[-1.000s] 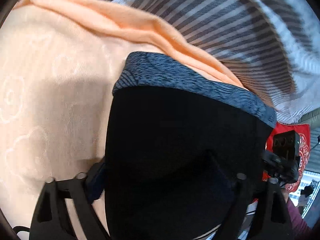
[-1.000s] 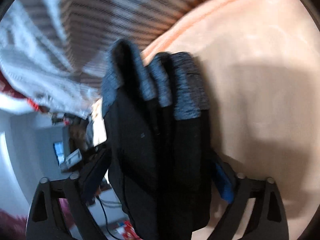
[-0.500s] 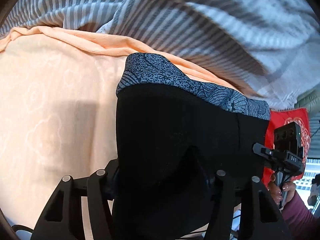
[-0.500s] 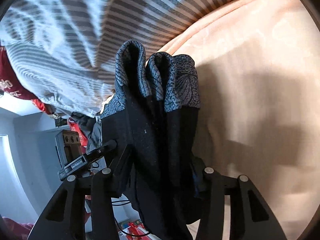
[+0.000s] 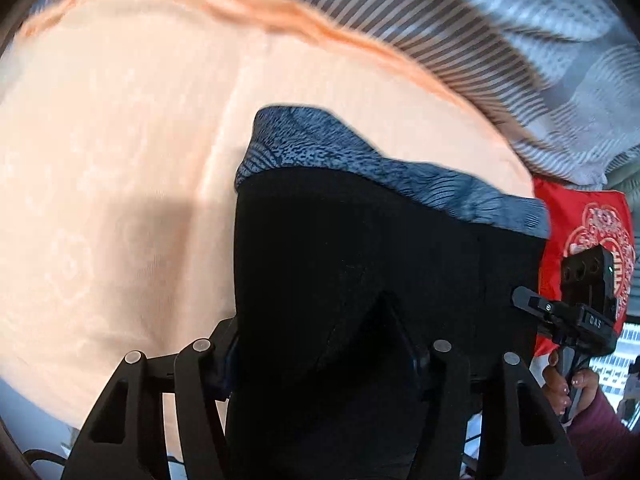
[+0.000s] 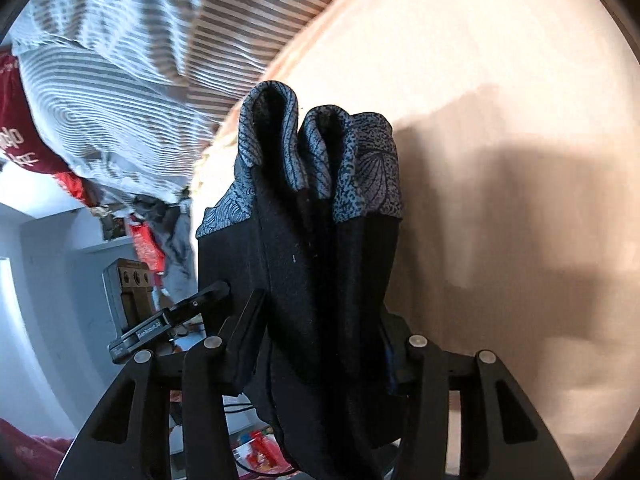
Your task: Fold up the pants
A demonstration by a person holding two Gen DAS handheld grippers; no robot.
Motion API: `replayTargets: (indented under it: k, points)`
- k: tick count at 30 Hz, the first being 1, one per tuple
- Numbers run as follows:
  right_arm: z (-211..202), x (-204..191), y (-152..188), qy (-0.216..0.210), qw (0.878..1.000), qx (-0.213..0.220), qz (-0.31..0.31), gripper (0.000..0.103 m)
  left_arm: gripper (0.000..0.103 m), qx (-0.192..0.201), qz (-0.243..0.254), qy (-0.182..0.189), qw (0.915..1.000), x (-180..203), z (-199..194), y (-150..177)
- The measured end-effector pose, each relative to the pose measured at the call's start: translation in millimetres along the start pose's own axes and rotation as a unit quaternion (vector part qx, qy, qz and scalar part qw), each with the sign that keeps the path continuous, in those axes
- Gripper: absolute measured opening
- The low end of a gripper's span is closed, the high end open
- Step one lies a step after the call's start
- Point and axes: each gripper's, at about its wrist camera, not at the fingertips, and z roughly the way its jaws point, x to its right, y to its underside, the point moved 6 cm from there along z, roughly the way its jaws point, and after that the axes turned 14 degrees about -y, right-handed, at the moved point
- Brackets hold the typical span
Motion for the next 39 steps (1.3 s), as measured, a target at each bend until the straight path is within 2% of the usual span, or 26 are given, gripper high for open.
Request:
replayTargets:
  k: [2,4,6,10,11,13,14,17,18,20,24,28,35,39]
  points:
    - [1.3,5.5,3.7,0.015,1.000,0.012,-0.013,0.056,0.066,0.006,-0.006,0.009,0.9999,-6.9,8.1,3.4]
    - [0.5,5.0,4.5,0.018,0.999,0.024,-0.015,0.059,0.077,0.024,-0.004,0.000,0.9997,-11.9,7.0,4.2]
    - [-2.0,4.2,5.9,0.039,0.998,0.031,-0.022,0.065,0.090,0.031,0.002,-0.032,0.9990,-17.5,8.0,4.1]
    - [-12.4,2.9,9.7,0.116,0.991,0.044,-0.049,0.075,0.091,0.045,0.022,-0.083,0.9953,-18.4,-1.6,6.1]
    - [-17.5,3.2,11.1,0.145,0.987,0.051,-0.048,0.081,0.091,0.049,0.029,-0.097,0.9937,-17.0,-5.1,6.6]
    - [-26.3,3.3,13.5,0.177,0.981,0.067,-0.039,0.081,0.091,0.063,0.043,-0.135,0.9879,-17.4,-13.5,11.0]
    - [-35.0,4.8,16.2,0.206,0.975,0.078,-0.034,0.082,0.091,0.069,0.049,-0.152,0.9848,-17.0,-17.6,14.1]
    - [-50.6,1.7,24.9,0.254,0.962,0.096,-0.027,0.083,0.092,0.075,0.064,-0.173,0.9800,-19.1,-27.4,25.9]
    - [-54.6,1.2,28.2,0.264,0.959,0.097,-0.027,0.083,0.101,0.075,0.066,-0.176,0.9794,-17.4,-28.9,29.0]
    - [-59.5,-4.9,37.8,0.296,0.950,0.098,-0.031,0.083,0.103,0.072,0.072,-0.180,0.9785,-12.4,-31.0,38.3]
    - [-66.8,-21.2,58.9,0.324,0.939,0.101,-0.048,0.086,0.103,0.057,0.085,-0.187,0.9770,3.1,-32.7,53.1]
    - [-64.9,-39.9,80.3,0.332,0.935,0.107,-0.062,0.103,0.103,0.057,0.094,-0.195,0.9745,15.7,-41.1,65.9]
    - [-50.3,-76.7,115.8,0.369,0.920,0.093,-0.098,0.103,0.103,0.073,0.104,-0.230,0.9649,21.3,-74.3,92.1]
    - [-43.1,-94.5,129.9,0.379,0.915,0.086,-0.106,0.103,0.103,0.084,0.108,-0.228,0.9641,26.6,-92.1,99.0]
